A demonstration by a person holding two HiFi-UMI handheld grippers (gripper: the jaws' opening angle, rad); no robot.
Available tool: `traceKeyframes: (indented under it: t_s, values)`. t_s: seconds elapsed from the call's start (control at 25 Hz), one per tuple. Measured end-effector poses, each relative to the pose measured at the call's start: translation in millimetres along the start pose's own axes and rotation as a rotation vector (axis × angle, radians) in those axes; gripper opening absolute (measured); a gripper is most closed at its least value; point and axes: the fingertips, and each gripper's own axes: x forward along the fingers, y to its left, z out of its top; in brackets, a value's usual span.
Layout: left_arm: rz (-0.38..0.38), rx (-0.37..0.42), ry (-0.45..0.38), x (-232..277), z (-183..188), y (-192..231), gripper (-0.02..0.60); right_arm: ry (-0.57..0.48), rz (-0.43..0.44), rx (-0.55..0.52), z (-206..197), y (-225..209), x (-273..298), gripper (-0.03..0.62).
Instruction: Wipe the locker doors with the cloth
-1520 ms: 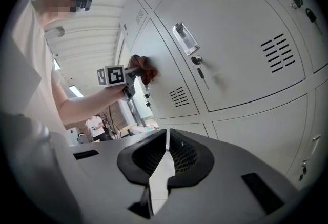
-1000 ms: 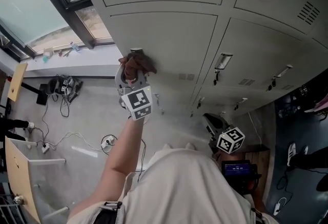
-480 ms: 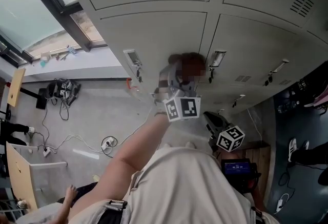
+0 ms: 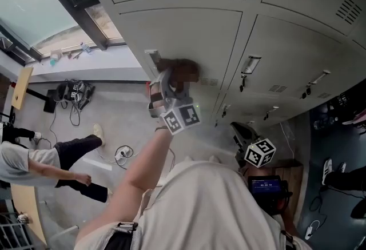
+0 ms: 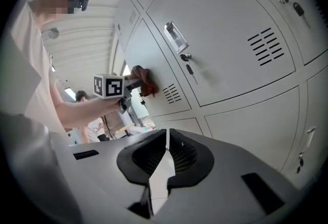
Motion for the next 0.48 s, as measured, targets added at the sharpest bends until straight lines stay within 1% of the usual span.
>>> traceKeyframes:
  t_s: [0.08, 0.16, 0.24, 0.36, 0.48]
  values:
    - [0.035, 0.038, 0.08, -3, -24, 21, 0.107, 0.011, 0.016, -0.002, -2, 3, 5, 0.029]
    - [0.02, 0.058, 0.116, -7, -32, 23, 0.107, 0.022, 0.03, -0.004, -4, 7, 9, 0.029]
    - [-0.029, 0.052, 0.124, -7, -30, 6, 0.107, 0.03, 0.039, -0.007, -6, 10, 12, 0.029]
    - [-0.112, 0.033, 0.128, 0, -18, -29, 0.107, 0.031, 0.044, -0.012, -4, 12, 12, 0.029]
    - [-0.17, 0.03, 0.075, 2, 10, -60, 0.107, 0.023, 0.027, -0.012, -1, 8, 6, 0.029]
